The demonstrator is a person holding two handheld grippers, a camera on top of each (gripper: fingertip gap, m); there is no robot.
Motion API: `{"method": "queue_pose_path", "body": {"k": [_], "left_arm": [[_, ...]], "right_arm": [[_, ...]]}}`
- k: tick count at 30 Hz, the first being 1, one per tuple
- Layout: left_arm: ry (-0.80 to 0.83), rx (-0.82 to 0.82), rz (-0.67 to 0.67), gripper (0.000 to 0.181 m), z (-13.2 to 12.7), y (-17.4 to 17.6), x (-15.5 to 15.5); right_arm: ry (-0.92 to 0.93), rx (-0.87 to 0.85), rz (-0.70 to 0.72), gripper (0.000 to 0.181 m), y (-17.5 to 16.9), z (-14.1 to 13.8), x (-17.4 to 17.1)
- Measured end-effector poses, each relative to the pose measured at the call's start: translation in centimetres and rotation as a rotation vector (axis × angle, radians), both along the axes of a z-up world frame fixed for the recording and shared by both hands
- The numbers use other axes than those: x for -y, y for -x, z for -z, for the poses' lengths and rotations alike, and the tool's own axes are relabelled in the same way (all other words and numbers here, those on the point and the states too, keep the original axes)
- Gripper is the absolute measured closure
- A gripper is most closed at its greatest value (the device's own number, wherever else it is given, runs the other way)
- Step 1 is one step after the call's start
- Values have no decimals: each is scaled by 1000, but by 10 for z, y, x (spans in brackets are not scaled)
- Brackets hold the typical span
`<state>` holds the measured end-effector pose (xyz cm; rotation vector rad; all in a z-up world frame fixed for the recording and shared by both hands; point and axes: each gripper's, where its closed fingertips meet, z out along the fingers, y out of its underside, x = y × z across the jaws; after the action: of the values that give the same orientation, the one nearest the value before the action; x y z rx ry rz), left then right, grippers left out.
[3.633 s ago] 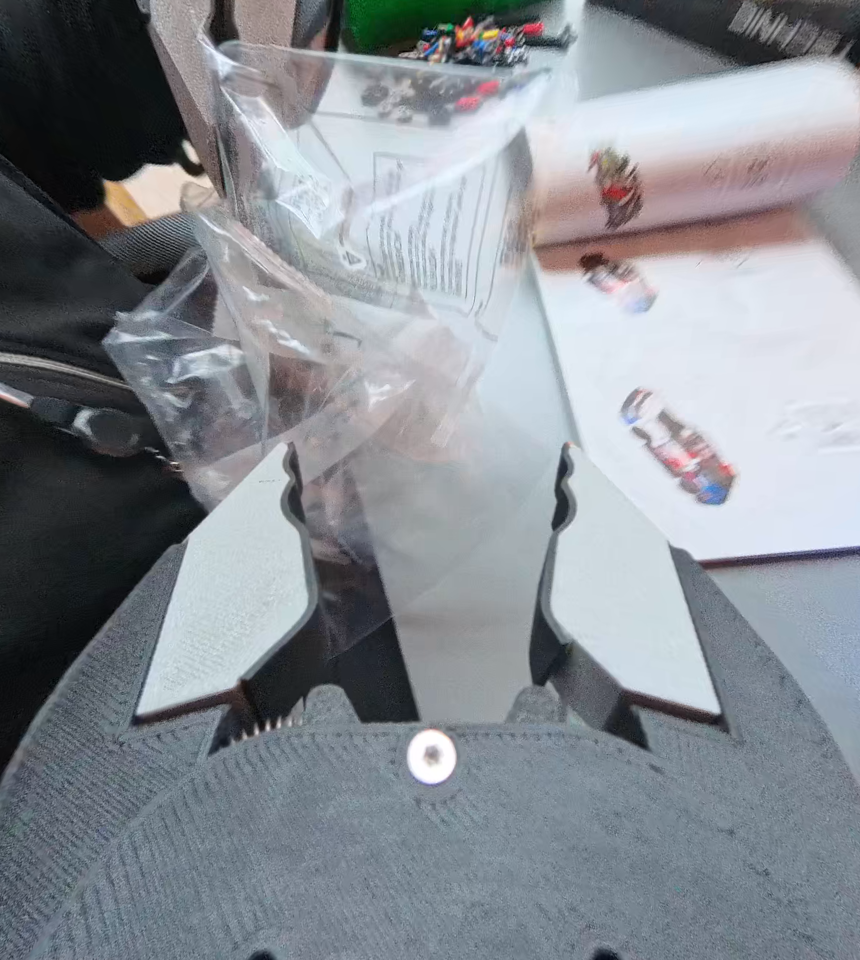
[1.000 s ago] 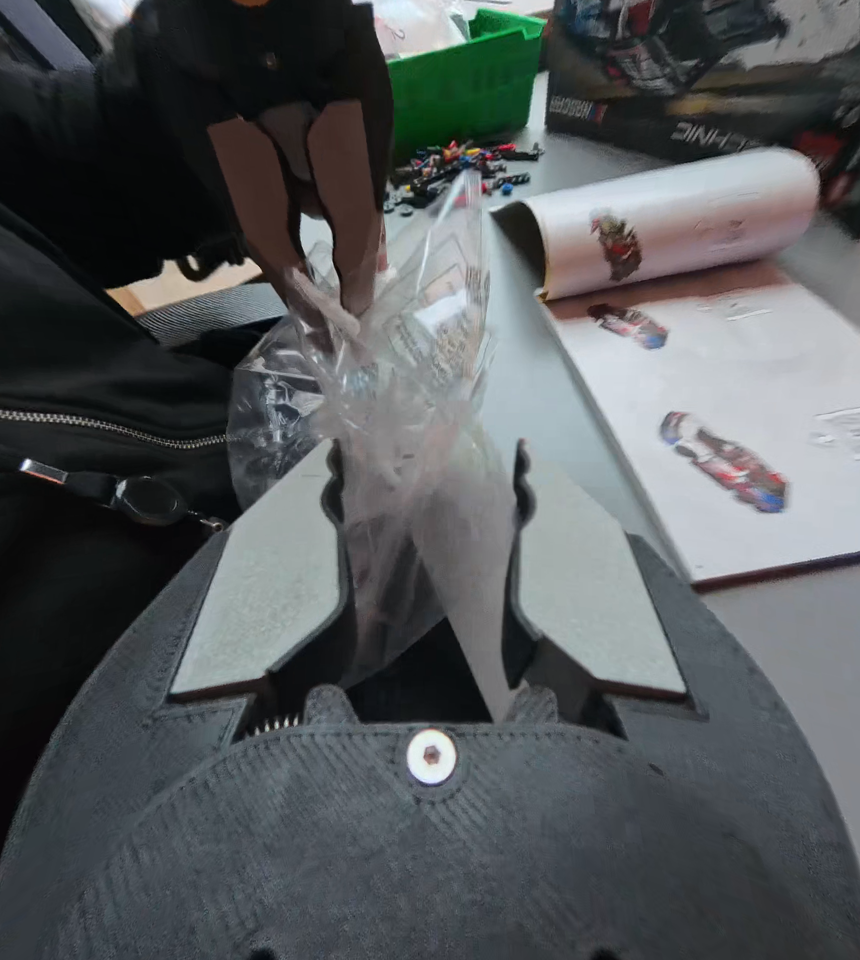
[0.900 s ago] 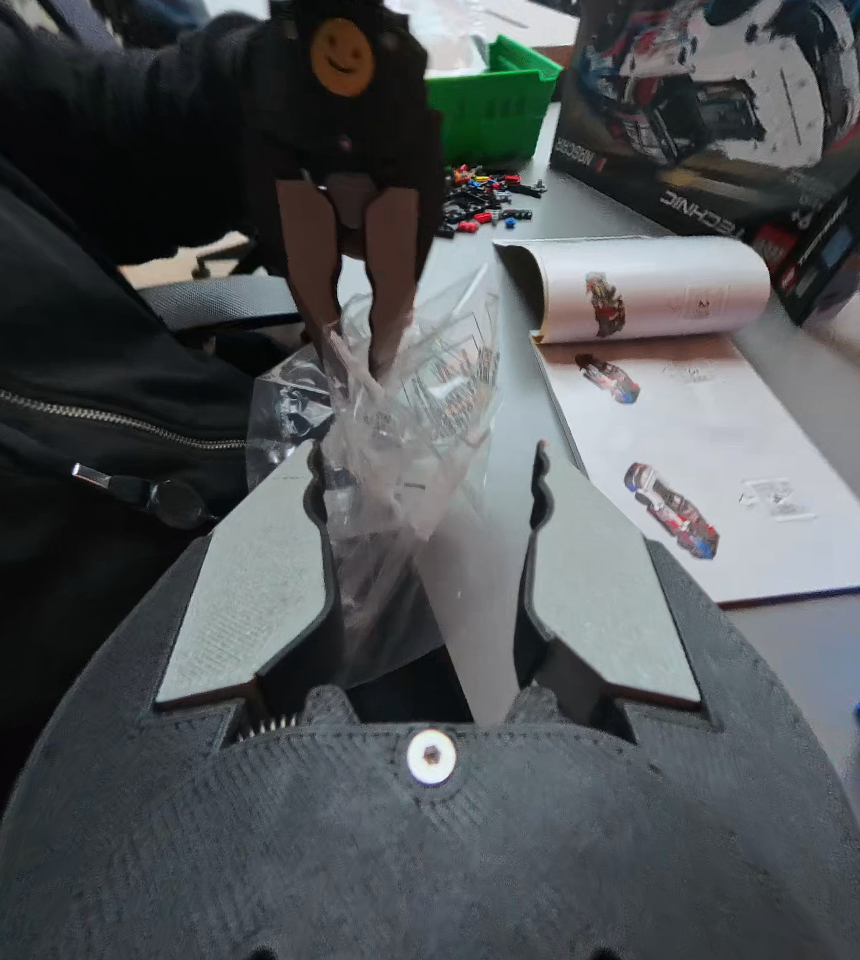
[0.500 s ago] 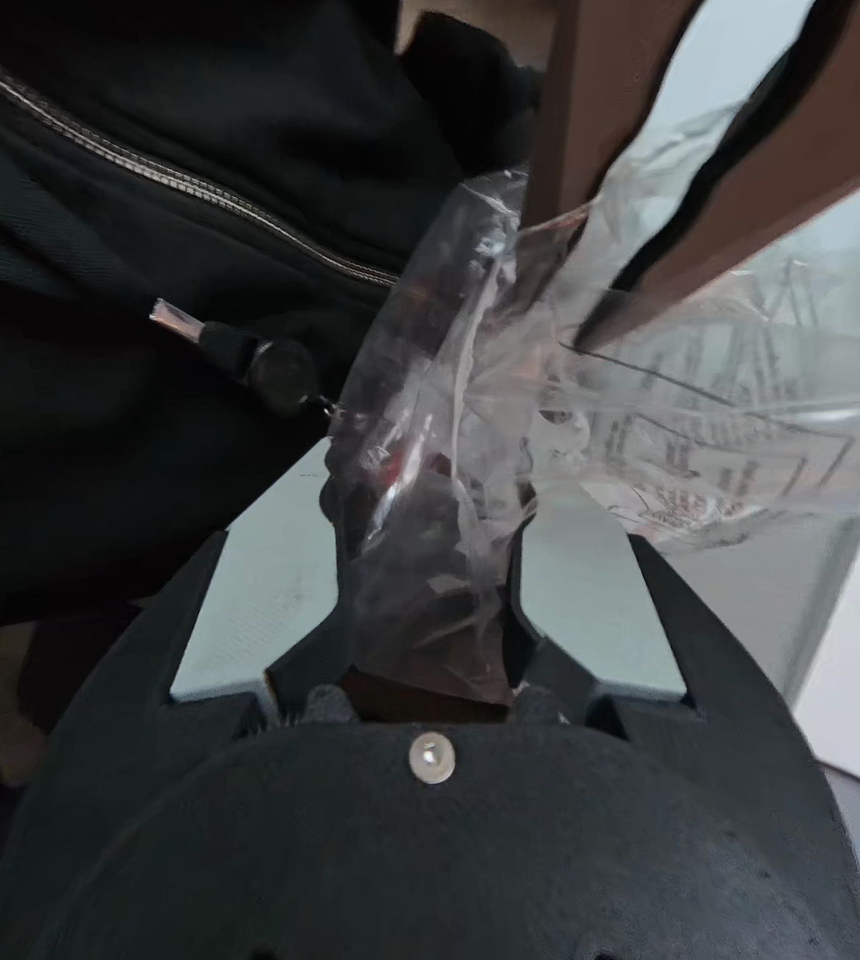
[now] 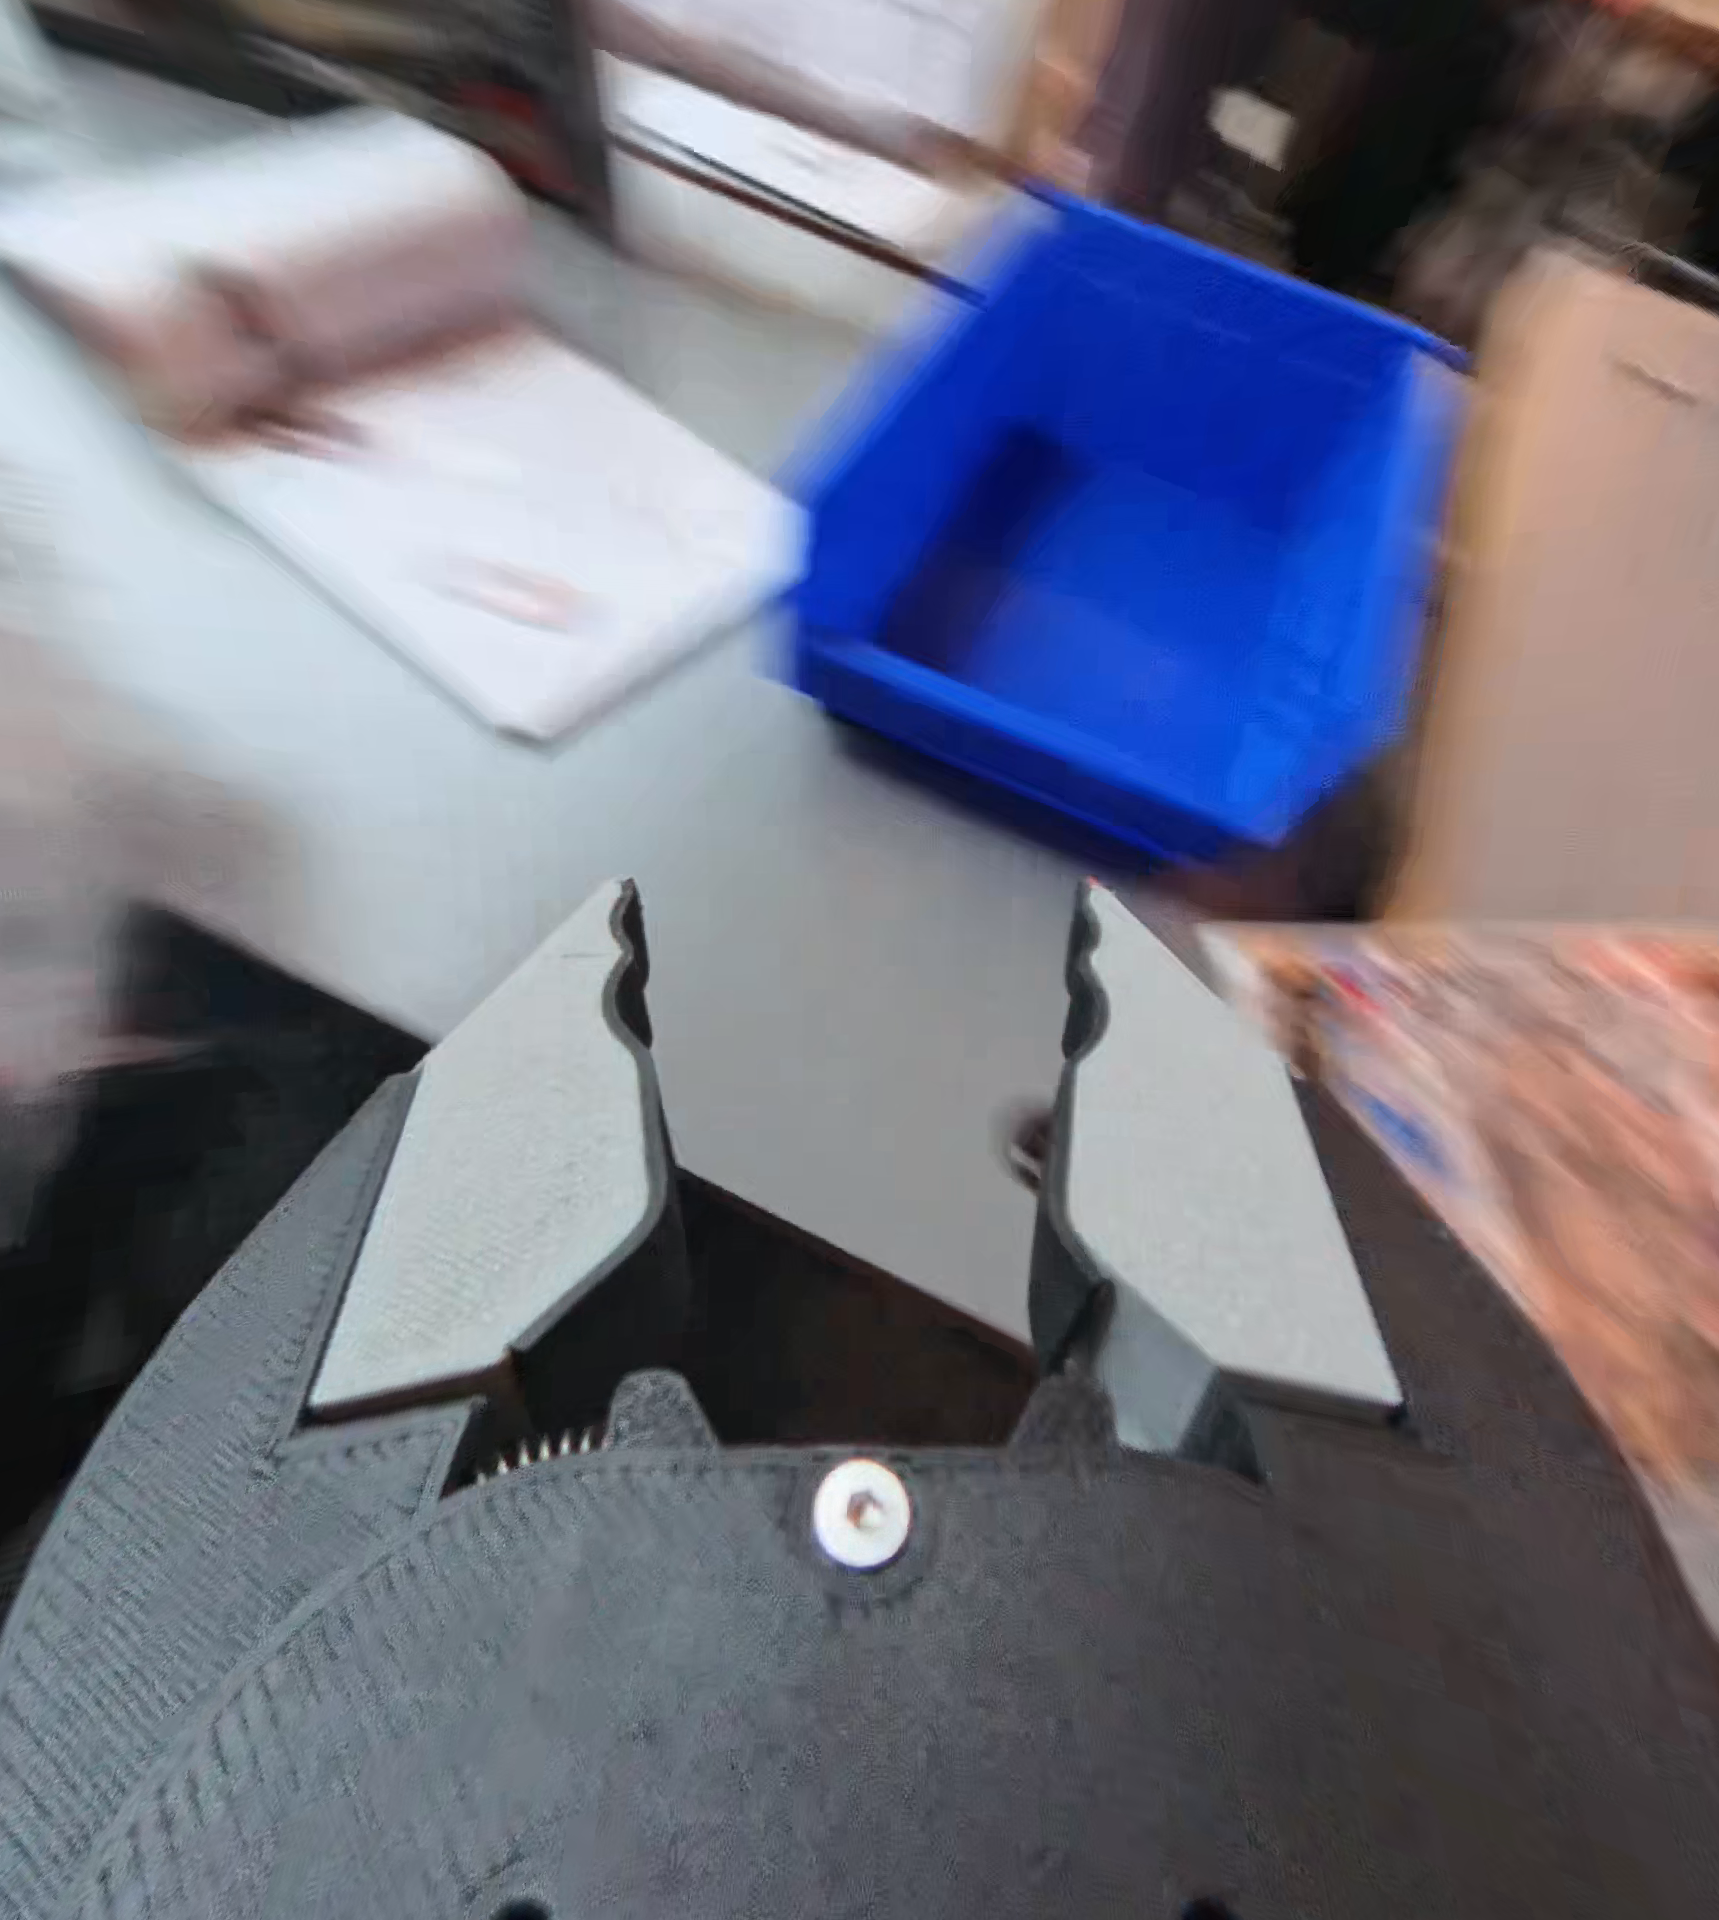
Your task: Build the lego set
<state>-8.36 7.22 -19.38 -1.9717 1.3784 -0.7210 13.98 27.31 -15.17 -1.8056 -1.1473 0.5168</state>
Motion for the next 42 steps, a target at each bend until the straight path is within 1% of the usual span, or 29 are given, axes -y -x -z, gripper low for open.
{"method": "queue_pose_path", "body": {"k": [1, 2, 4, 6, 7, 8, 10, 12, 14, 16, 18, 19, 20, 21, 22, 24, 28, 30, 31, 32, 34, 35, 37, 39, 40, 41, 42], "left_arm": [[-19, -1, -9, 178, -3, 2, -2], [-46, -7, -21, 179, -6, 4, -6], [-104, -26, -60, 181, -14, 11, -16], [-179, -52, -102, 181, -26, 19, -27], [-232, -72, -135, 181, -34, 24, -35], [-288, -98, -167, 181, -42, 29, -43], [-406, -144, -225, 181, -59, 41, -57], [-517, -171, -247, 181, -73, 47, -65], [-559, -196, -267, 181, -75, 52, -70], [-619, -224, -279, 181, -74, 56, -75], [-694, -259, -301, 181, -72, 59, -81], [-748, -282, -308, 181, -72, 60, -85], [-796, -314, -311, 181, -70, 62, -88], [-830, -342, -315, 181, -68, 64, -91], [-847, -356, -308, 181, -65, 63, -93], [-813, -359, -285, 181, -54, 61, -94], [-840, -363, -277, 181, -51, 62, -100], [-846, -358, -258, 181, -50, 59, -98], [-859, -358, -243, 181, -50, 56, -98], [-871, -360, -224, 181, -49, 53, -97], [-863, -370, -173, 181, -42, 46, -93], [-865, -376, -152, 181, -39, 42, -91], [-881, -402, -118, 181, -33, 37, -89], [-899, -439, -81, 181, -25, 31, -86], [-912, -458, -71, 181, -22, 30, -84], [-925, -480, -70, 181, -20, 29, -83], [-952, -501, -69, 181, -20, 29, -82]], "right_arm": [[-19, 54, 144, 105, -39, 8, -29], [-28, 92, 257, 106, -71, 14, -53], [40, 121, 443, 102, -118, 27, -88], [139, 87, 569, 102, -140, 35, -110], [153, 76, 619, 100, -148, 37, -120], [154, 79, 647, 93, -153, 39, -126], [163, 87, 631, 93, -151, 44, -131], [188, 123, 651, 94, -156, 55, -135], [211, 128, 644, 104, -155, 64, -141], [277, 185, 626, 117, -155, 80, -141], [250, 235, 592, 129, -154, 84, -143], [249, 225, 568, 142, -150, 83, -142], [264, 203, 546, 163, -145, 80, -140], [261, 198, 546, 168, -145, 77, -140], [237, 212, 559, 174, -147, 74, -141], [208, 229, 562, 181, -149, 67, -141], [167, 189, 563, 181, -147, 45, -136], [130, 129, 513, 181, -131, 23, -126], [92, 88, 467, 181, -115, 7, -117], [36, 35, 383, 181, -90, -15, -104], [-99, -116, 120, 181, -15, -67, -59], [-157, -167, -1, 181, 25, -87, -32], [-262, -198, -184, 181, 101, -112, 15], [-330, -226, -357, 181, 173, -121, 58], [-333, -197, -450, 181, 204, -114, 78], [-325, -94, -525, 181, 230, -94, 90], [-336, 54, -551, 181, 247, -69, 91]]}}
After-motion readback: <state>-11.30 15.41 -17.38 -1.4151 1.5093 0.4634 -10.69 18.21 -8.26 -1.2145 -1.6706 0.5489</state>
